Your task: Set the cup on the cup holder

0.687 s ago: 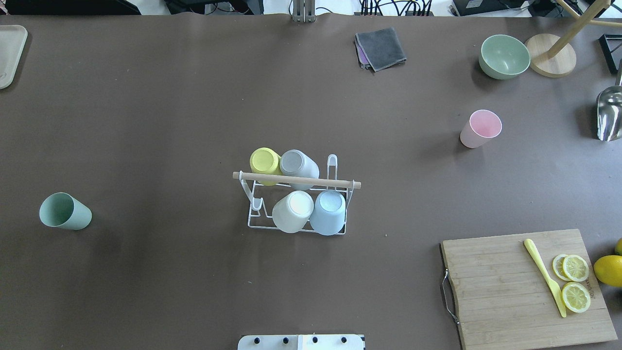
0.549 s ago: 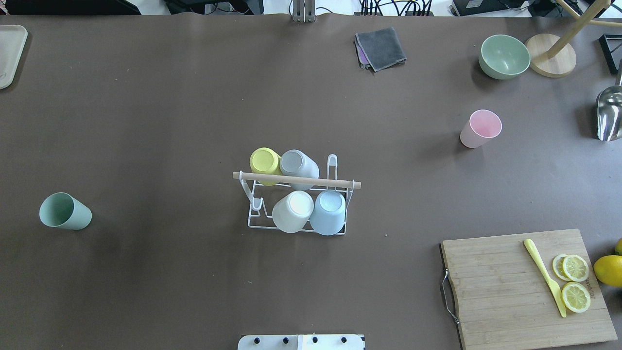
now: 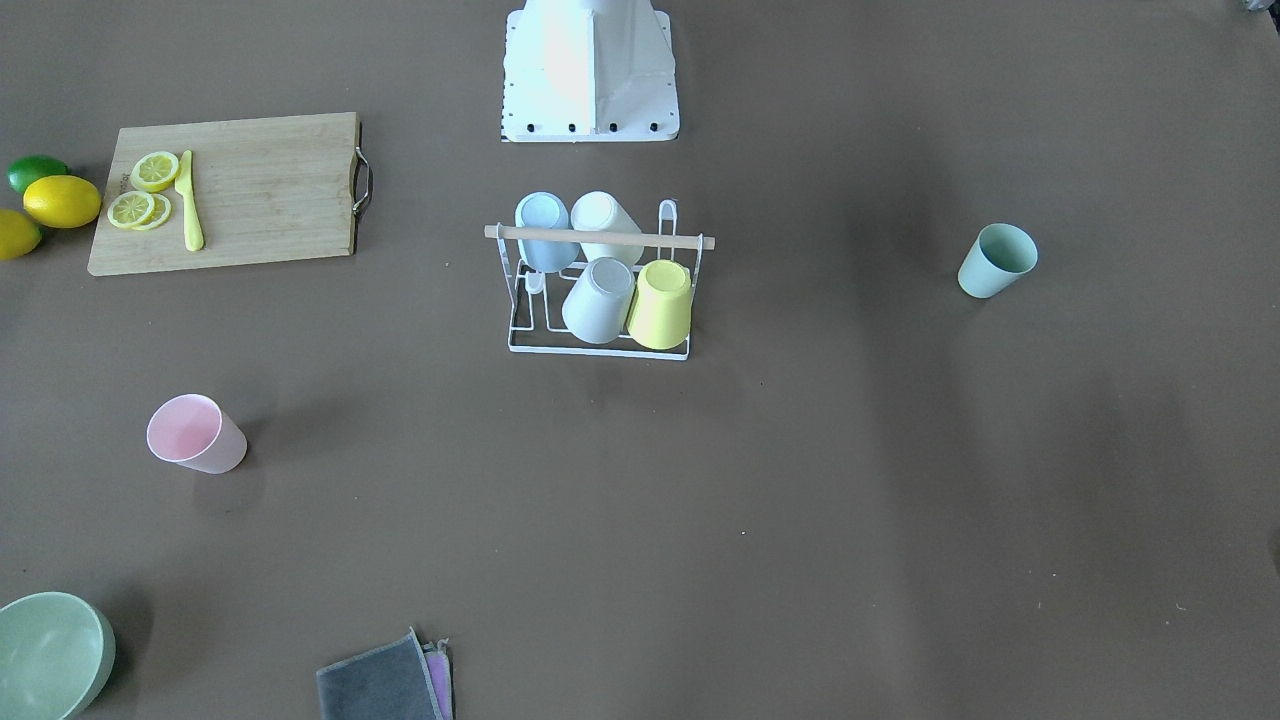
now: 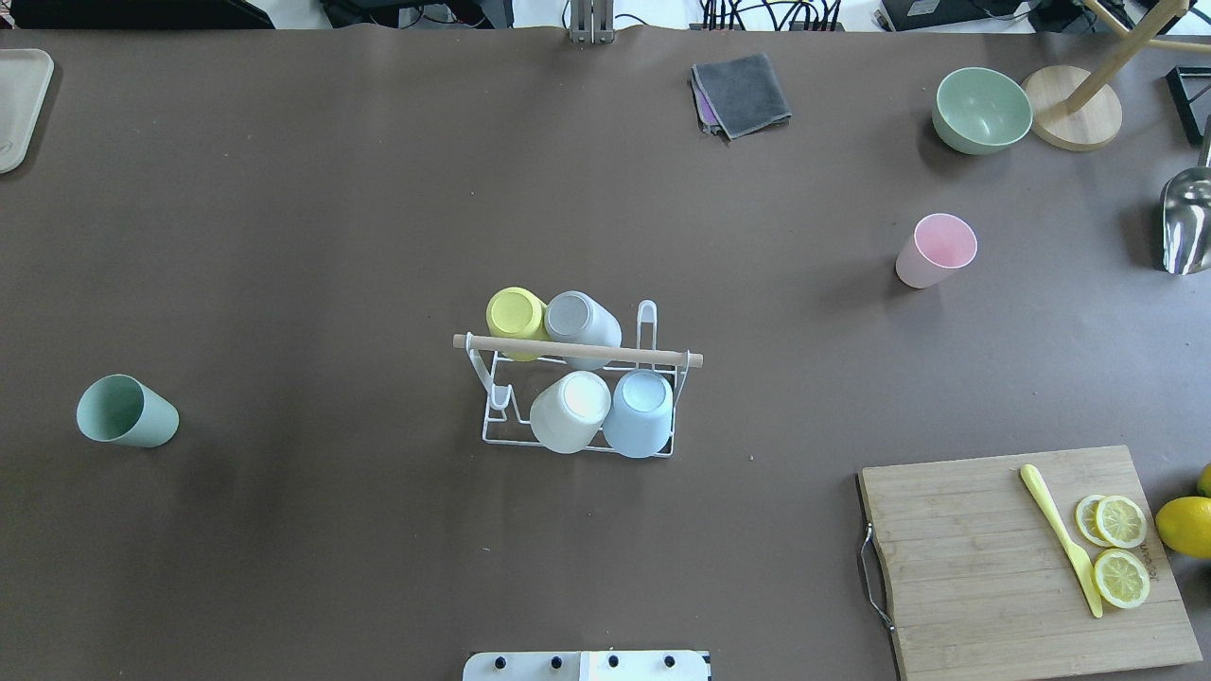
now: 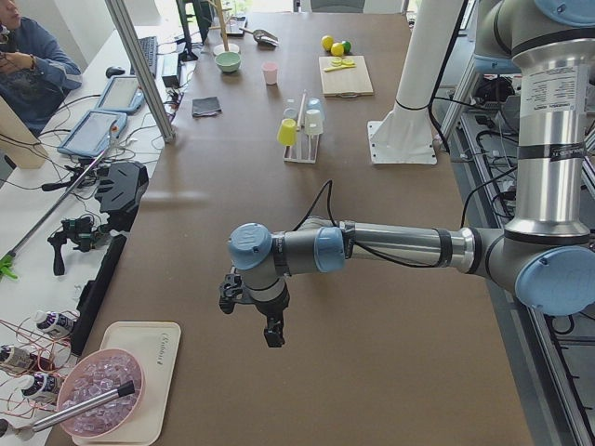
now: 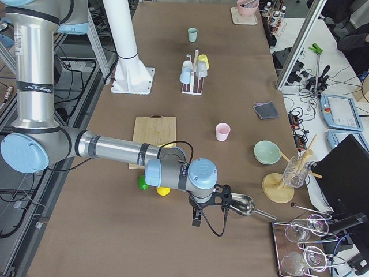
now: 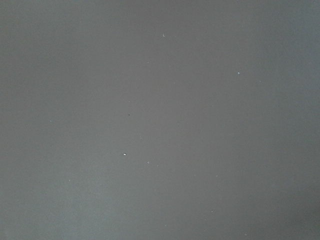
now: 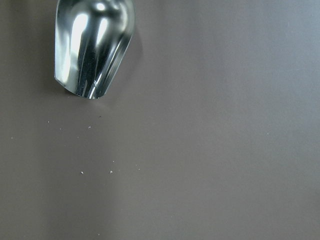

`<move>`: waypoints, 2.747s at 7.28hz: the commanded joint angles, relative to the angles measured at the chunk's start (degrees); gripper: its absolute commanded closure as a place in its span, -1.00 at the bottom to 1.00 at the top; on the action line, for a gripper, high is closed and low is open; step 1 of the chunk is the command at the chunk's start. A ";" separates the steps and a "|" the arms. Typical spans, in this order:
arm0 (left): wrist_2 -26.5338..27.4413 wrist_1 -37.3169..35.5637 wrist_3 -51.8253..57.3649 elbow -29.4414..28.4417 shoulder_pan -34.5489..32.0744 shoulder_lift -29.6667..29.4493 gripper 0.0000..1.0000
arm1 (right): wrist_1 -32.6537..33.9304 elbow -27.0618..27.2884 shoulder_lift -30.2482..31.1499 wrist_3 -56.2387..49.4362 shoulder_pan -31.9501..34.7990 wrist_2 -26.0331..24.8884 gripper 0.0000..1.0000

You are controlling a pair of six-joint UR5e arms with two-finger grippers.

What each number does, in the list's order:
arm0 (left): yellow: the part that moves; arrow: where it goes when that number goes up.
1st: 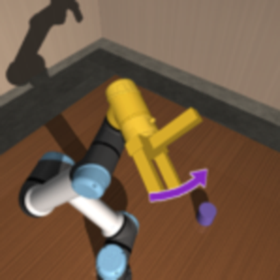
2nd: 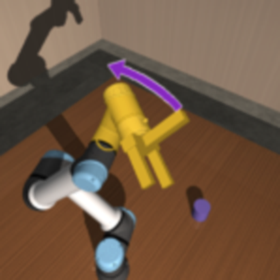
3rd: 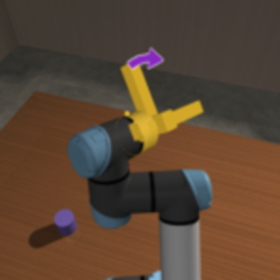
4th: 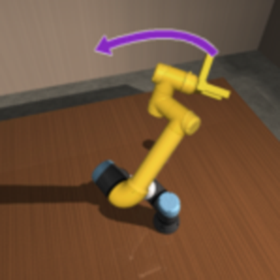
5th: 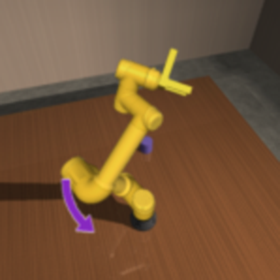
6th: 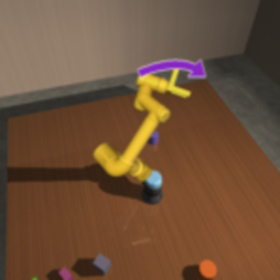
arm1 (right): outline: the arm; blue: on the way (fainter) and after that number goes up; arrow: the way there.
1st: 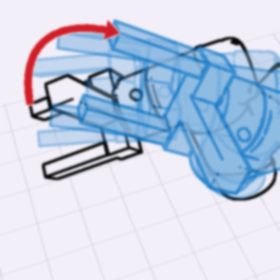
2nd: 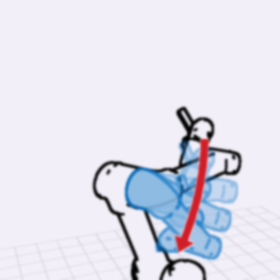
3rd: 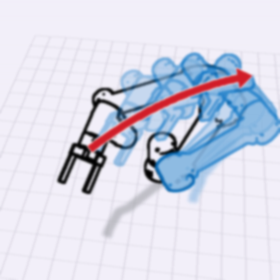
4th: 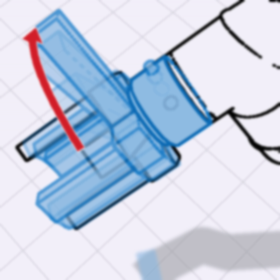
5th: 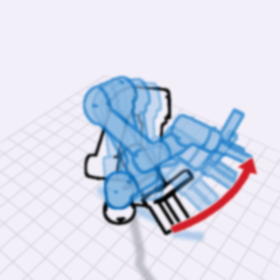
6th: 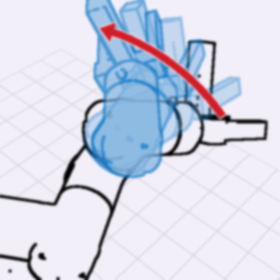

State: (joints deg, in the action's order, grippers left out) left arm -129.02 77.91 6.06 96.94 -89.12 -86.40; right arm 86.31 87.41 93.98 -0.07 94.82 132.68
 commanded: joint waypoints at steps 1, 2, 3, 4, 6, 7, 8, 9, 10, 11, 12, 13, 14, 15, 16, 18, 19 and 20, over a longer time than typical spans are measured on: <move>0.09 -0.04 0.00 0.00 0.00 0.00 -0.96 | 0.00 0.04 0.07 0.07 0.01 -0.05 -1.00; 0.09 -0.04 0.00 0.00 -0.17 0.00 -0.96 | 0.00 0.04 0.07 0.07 0.01 -0.05 -1.00; 0.00 -0.04 0.00 0.09 -1.05 0.00 -0.96 | 0.00 0.13 0.15 -0.02 0.01 -0.05 -1.00; 0.00 -0.04 0.00 0.61 -1.32 0.00 -0.96 | 0.00 0.31 0.24 -0.02 0.01 0.03 -1.00; 0.00 -0.04 0.00 0.88 -1.41 0.00 -0.96 | 0.00 0.22 0.24 0.07 0.01 0.03 -1.00; 0.09 -0.04 0.00 0.88 -1.49 0.09 -0.96 | 0.00 -0.04 0.07 0.07 0.01 -0.05 -1.00; 0.09 -0.04 0.00 0.80 -1.93 0.09 -0.96 | 0.00 -0.04 -0.02 0.07 0.01 0.03 -1.00; 0.00 -0.04 0.00 0.80 -2.02 0.44 -0.96 | 0.00 -0.04 -0.02 0.07 0.01 -0.05 -1.00; 0.00 -0.04 0.00 0.88 -2.46 0.44 -0.96 | 0.00 -0.04 -0.02 0.07 0.01 -0.05 -1.00; -0.09 -0.04 0.00 0.80 -3.94 0.53 -0.96 | -0.09 0.04 -0.11 0.07 0.01 -0.14 -1.00; -0.96 0.31 0.00 0.10 -4.13 0.53 -0.96 | -0.09 0.13 -0.11 -0.02 0.01 -0.14 -1.00; -1.23 0.58 0.00 -0.34 -4.13 0.44 -0.96 | -0.09 0.05 -0.20 -0.02 0.01 -0.40 -1.00; -1.75 0.67 0.00 -0.87 -3.96 0.44 -0.96 | -0.09 0.13 -0.28 -0.02 0.01 -0.41 -1.00; -1.84 0.67 0.00 -1.22 -3.96 0.35 -0.96 | -0.09 0.48 -0.28 -0.02 0.01 -0.41 -1.00; -1.84 1.10 -0.09 -0.44 -3.95 0.27 -0.96 | -0.09 0.57 -0.28 0.07 0.10 -0.32 -1.00; -3.68 1.11 -0.35 -0.35 -3.87 0.00 -0.96 | -0.18 1.62 -0.28 -0.45 0.10 -0.40 -1.00; -3.95 1.11 -0.35 -0.70 -3.87 0.09 -0.96 | -0.18 1.71 -0.37 -0.46 0.10 -0.49 -1.00; -3.95 1.19 -0.35 -0.44 -3.78 0.09 -0.96 | -0.26 1.98 -0.37 -0.46 0.10 -0.41 -1.00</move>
State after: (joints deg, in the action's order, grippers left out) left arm -132.67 79.03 5.73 96.40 -92.97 -86.29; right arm 86.12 89.01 93.64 -0.49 94.92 132.26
